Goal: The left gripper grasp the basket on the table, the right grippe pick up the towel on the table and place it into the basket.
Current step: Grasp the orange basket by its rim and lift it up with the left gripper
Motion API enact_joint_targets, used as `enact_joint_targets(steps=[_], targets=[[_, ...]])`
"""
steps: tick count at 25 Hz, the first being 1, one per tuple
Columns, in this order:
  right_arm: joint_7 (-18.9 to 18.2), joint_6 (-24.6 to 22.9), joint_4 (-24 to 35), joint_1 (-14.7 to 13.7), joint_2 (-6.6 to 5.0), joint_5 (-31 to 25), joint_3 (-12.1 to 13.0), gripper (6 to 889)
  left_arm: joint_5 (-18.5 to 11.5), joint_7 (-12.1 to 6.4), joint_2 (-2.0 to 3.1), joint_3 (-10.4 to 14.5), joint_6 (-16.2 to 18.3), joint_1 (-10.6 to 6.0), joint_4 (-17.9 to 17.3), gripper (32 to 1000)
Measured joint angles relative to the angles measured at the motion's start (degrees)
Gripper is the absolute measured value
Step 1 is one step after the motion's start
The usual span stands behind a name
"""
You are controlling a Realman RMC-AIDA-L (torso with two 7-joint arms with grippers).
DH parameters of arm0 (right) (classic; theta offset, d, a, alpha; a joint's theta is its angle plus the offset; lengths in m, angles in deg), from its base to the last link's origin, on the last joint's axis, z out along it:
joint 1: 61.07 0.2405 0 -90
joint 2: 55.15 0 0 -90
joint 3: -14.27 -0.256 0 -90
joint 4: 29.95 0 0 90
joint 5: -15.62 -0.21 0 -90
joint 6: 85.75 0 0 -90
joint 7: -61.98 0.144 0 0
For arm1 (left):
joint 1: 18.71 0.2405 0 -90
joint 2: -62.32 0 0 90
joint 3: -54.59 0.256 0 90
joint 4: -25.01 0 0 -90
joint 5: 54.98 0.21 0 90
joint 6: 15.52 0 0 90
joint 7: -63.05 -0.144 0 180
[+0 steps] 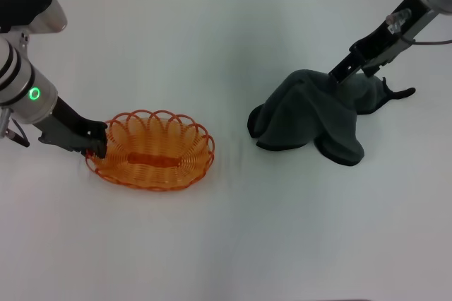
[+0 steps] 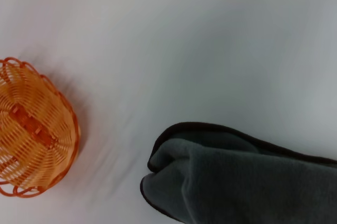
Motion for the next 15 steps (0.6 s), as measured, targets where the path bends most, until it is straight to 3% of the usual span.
enact_joint_targets(steps=[12,15], targets=[[0.0,-0.1,-0.01,0.08,0.0,0.0,0.0,867,-1.53,-2.54,0.0,-0.19,-0.31,0.02,0.0,171],[0.0,-0.1,-0.07,0.08,0.0,0.0,0.0,867,-2.96,-3.06,0.32,-0.19,-0.55,0.17,0.0,153]])
